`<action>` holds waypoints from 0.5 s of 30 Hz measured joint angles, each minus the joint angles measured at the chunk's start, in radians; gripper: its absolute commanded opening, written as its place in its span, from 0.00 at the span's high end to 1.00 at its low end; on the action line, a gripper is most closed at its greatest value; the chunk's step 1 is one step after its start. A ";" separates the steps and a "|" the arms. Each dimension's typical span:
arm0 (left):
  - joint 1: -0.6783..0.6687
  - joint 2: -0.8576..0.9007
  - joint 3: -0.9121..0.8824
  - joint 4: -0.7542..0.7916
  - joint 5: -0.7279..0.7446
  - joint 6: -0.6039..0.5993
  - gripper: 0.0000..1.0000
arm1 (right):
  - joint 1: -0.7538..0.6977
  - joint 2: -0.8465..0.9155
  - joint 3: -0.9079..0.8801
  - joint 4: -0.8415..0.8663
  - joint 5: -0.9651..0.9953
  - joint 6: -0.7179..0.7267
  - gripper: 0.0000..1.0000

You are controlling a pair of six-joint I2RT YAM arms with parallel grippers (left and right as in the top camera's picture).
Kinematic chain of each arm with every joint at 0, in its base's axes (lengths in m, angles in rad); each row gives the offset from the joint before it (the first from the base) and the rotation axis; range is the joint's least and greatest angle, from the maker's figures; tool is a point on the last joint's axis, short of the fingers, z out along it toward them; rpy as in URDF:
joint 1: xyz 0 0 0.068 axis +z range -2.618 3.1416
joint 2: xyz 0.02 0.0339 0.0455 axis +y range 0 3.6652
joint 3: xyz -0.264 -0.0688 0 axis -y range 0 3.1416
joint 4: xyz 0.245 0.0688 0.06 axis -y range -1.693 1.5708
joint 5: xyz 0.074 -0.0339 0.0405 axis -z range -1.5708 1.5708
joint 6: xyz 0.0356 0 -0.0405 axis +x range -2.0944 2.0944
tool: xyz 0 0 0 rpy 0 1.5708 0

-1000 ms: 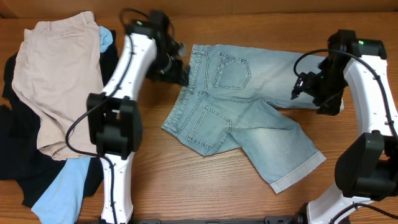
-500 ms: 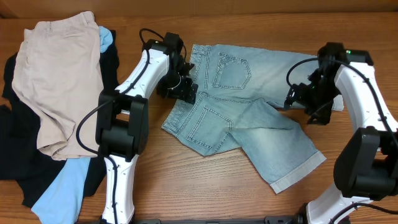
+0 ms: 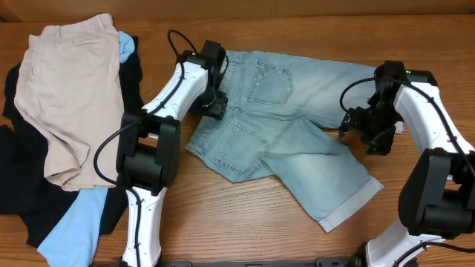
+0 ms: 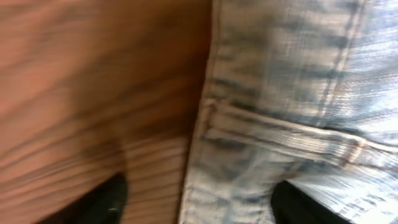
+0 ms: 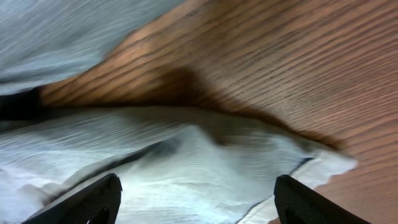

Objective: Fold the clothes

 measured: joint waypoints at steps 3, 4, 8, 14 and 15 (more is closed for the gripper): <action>0.006 -0.005 0.000 0.000 -0.090 -0.036 0.11 | 0.000 0.000 0.000 -0.004 0.008 0.001 0.17; 0.011 -0.006 0.000 0.000 -0.108 -0.046 0.09 | 0.000 0.000 0.000 -0.005 0.011 0.000 0.17; 0.063 -0.007 0.000 -0.002 -0.143 -0.080 0.07 | 0.002 0.000 -0.043 0.008 0.012 -0.015 0.17; 0.173 -0.007 0.000 -0.006 -0.127 -0.097 0.08 | 0.013 -0.002 -0.201 0.097 0.010 -0.023 0.17; 0.187 -0.007 0.000 -0.007 -0.124 -0.098 0.08 | 0.016 -0.002 -0.227 0.117 0.010 -0.023 0.17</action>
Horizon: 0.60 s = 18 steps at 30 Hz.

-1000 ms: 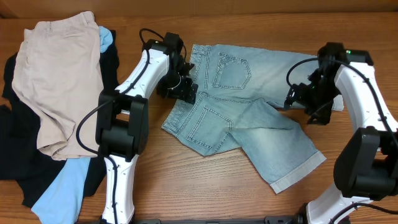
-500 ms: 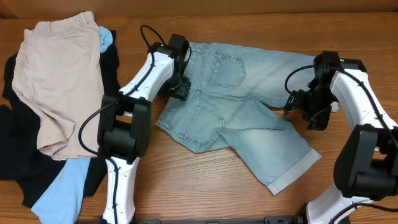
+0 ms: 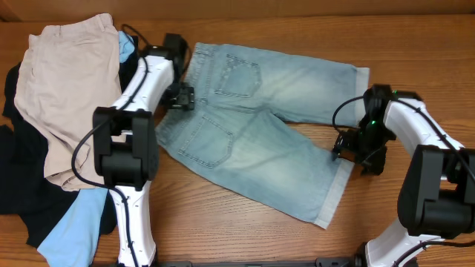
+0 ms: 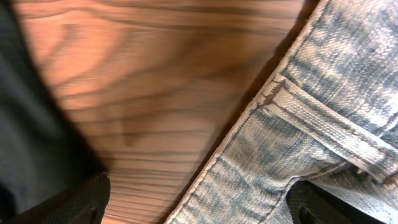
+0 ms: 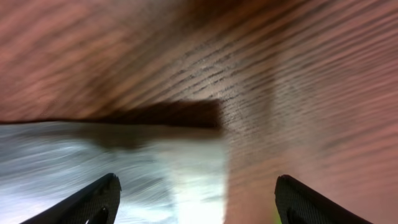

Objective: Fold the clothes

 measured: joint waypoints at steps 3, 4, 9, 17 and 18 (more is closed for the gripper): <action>0.027 0.000 0.000 0.000 0.000 0.000 0.08 | 0.000 0.000 -0.050 0.063 -0.008 0.001 0.18; 0.032 0.000 0.000 0.000 0.000 0.000 0.07 | 0.000 0.000 -0.063 0.088 -0.013 0.001 0.19; 0.033 0.000 0.000 0.000 -0.004 0.000 0.04 | 0.000 -0.025 -0.102 0.206 -0.049 0.009 0.32; 0.033 0.000 0.000 -0.002 -0.004 0.000 0.04 | 0.001 -0.052 -0.147 0.349 -0.127 0.007 0.96; 0.033 0.000 0.000 -0.003 -0.003 0.000 0.04 | 0.001 -0.052 -0.146 0.351 -0.130 0.005 0.96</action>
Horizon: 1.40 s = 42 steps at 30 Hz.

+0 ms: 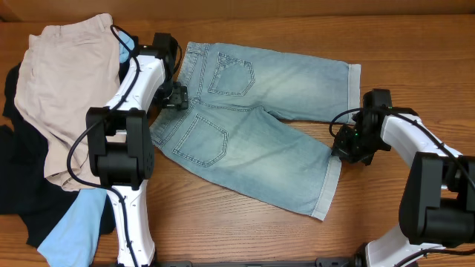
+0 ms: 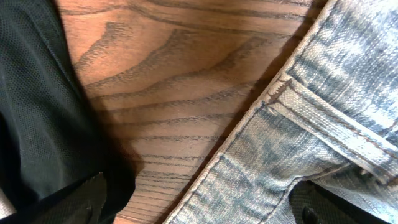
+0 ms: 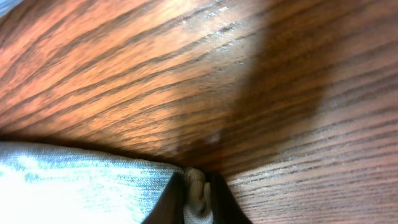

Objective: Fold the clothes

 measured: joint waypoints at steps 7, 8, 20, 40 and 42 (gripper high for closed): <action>0.001 0.000 0.000 -0.028 0.007 -0.007 0.01 | -0.050 0.013 0.029 -0.006 0.003 0.009 0.96; 0.001 0.000 0.001 -0.043 0.011 -0.007 0.01 | -0.064 0.016 0.037 -0.008 0.005 0.011 0.96; -0.004 0.000 -0.002 -0.098 0.067 -0.006 0.00 | -0.165 0.023 0.253 -0.182 -0.019 -0.039 0.96; -0.010 0.000 -0.006 -0.090 0.103 -0.006 0.00 | -0.182 0.024 0.340 -0.023 0.112 -0.056 0.19; -0.010 0.000 0.001 -0.102 0.094 -0.006 0.00 | -0.193 0.024 0.340 -0.019 0.138 -0.056 0.15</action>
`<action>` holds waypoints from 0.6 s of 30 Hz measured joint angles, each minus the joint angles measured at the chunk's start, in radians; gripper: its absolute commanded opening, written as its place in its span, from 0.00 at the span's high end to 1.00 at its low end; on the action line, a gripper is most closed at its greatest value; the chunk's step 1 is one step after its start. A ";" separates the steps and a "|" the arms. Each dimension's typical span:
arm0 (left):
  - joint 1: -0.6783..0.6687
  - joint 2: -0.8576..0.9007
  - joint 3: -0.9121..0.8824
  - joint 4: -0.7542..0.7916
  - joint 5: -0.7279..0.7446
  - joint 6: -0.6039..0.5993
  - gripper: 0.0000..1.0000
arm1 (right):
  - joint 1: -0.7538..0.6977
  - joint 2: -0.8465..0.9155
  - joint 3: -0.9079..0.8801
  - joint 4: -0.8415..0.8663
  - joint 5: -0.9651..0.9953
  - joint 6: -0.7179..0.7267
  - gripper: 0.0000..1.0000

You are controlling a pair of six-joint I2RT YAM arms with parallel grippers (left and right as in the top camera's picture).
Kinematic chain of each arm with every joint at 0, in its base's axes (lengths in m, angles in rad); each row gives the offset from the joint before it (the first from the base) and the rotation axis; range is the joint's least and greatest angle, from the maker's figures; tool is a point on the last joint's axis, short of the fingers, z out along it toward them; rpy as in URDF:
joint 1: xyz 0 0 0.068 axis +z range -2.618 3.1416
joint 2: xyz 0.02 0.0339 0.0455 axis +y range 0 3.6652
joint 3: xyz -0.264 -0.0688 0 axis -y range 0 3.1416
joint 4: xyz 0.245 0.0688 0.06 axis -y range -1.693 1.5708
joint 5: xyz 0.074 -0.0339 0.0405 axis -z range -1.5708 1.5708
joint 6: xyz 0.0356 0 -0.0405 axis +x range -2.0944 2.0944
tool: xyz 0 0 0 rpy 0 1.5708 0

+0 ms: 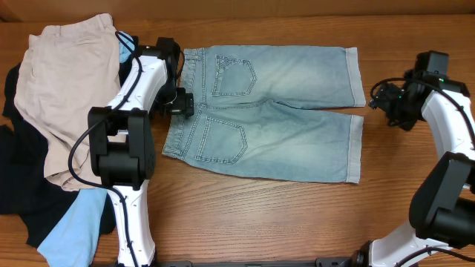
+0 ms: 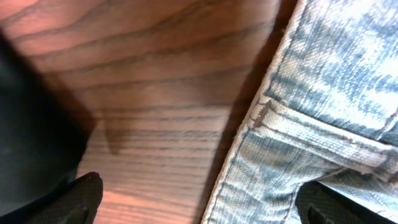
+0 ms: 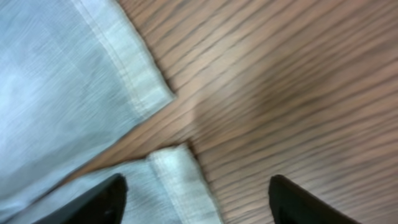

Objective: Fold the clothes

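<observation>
Light blue denim shorts (image 1: pixel 274 111) lie flat on the wooden table, waistband to the left and both legs stretched right, side by side. My left gripper (image 1: pixel 182 102) sits at the waistband's left edge. In the left wrist view it (image 2: pixel 205 202) is open, its fingertips (image 2: pixel 84 196) wide apart, with the waistband seam (image 2: pixel 261 118) between them. My right gripper (image 1: pixel 387 104) hovers to the right of the leg hems, apart from the cloth. It (image 3: pixel 199 202) is open over the two hem corners (image 3: pixel 146 93).
A pile of clothes fills the table's left side: beige shorts (image 1: pixel 70 89) on top, a black garment (image 1: pixel 15 178) beneath, and a light blue piece (image 1: pixel 70 226) at the front. The back table edge (image 1: pixel 297 15) runs behind the shorts.
My right gripper was shut on the lower leg's hem; now it is open and farther right and back, off the cloth. The lower leg now lies straight beside the upper one. My left gripper stays at the waistband.
The shorts first lay rumpled mid-table, the lower leg angled forward, both grippers open on them. Then they lay farther left and flatter. Later my right gripper pinched the lower hem. Now the shorts lie flat with parallel legs, and the hem is let go.
</observation>
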 measured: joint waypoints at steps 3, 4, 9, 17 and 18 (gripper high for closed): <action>0.001 0.001 0.047 -0.064 -0.027 0.000 0.00 | -0.005 0.000 0.008 -0.019 0.019 0.013 0.14; 0.001 0.001 0.077 -0.089 -0.035 0.000 0.00 | -0.005 0.000 0.015 -0.034 0.019 0.014 0.14; 0.001 -0.022 0.302 -0.172 -0.063 0.000 0.00 | -0.004 -0.039 0.073 -0.137 -0.005 0.020 0.14; -0.001 -0.286 0.497 -0.235 0.010 0.000 0.00 | 0.015 -0.457 0.144 -0.332 -0.064 0.037 0.14; -0.001 -0.315 0.503 -0.251 0.034 0.000 0.00 | 0.022 -0.505 0.151 -0.360 -0.068 0.042 0.14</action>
